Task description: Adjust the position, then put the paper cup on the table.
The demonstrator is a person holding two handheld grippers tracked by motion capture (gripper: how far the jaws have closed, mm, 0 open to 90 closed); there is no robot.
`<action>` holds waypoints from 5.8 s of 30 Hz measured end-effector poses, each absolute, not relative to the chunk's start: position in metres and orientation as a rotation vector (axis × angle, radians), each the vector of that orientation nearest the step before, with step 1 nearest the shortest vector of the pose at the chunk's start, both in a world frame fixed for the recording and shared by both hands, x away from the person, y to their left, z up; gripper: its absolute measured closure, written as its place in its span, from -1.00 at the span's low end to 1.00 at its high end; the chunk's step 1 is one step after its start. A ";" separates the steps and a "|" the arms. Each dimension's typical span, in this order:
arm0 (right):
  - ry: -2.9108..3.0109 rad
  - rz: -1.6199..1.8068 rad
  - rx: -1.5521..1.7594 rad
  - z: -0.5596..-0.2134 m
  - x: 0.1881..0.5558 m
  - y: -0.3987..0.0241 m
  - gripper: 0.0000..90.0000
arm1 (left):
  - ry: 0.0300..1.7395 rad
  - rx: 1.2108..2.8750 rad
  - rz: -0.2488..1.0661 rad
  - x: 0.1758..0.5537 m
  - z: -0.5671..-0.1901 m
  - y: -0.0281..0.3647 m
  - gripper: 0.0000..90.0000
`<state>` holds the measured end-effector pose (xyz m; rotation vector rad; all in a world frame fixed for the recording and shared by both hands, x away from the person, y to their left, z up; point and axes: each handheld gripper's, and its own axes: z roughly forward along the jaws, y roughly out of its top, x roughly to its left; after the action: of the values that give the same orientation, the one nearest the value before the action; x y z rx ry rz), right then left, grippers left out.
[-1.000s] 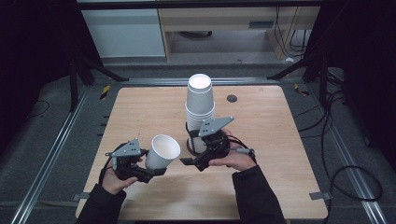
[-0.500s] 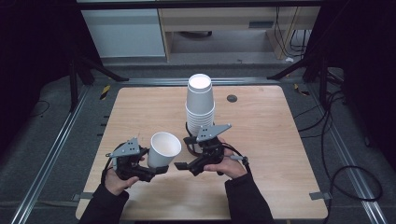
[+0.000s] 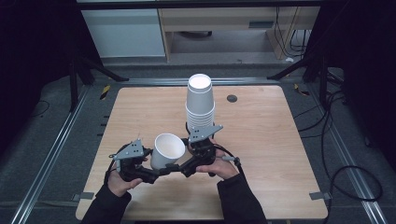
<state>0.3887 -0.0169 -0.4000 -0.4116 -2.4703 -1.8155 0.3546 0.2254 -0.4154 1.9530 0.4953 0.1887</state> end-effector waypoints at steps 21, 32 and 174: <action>-2.436 -1.858 -0.391 -0.403 0.389 -0.005 -0.72 | 0.479 1.968 0.183 0.353 -0.416 0.221 -0.50; -2.433 -1.888 -0.374 -0.403 0.387 -0.006 -0.69 | 0.475 1.963 0.194 0.352 -0.416 0.222 -0.53; -2.808 -1.113 -1.952 -0.476 0.419 -0.280 -0.94 | 1.007 1.980 0.378 0.387 -0.461 0.277 -0.62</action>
<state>0.4187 -0.2804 -0.4759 -1.9522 -2.8085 -1.1134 0.3872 0.2774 -0.4612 1.9799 1.0067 0.3785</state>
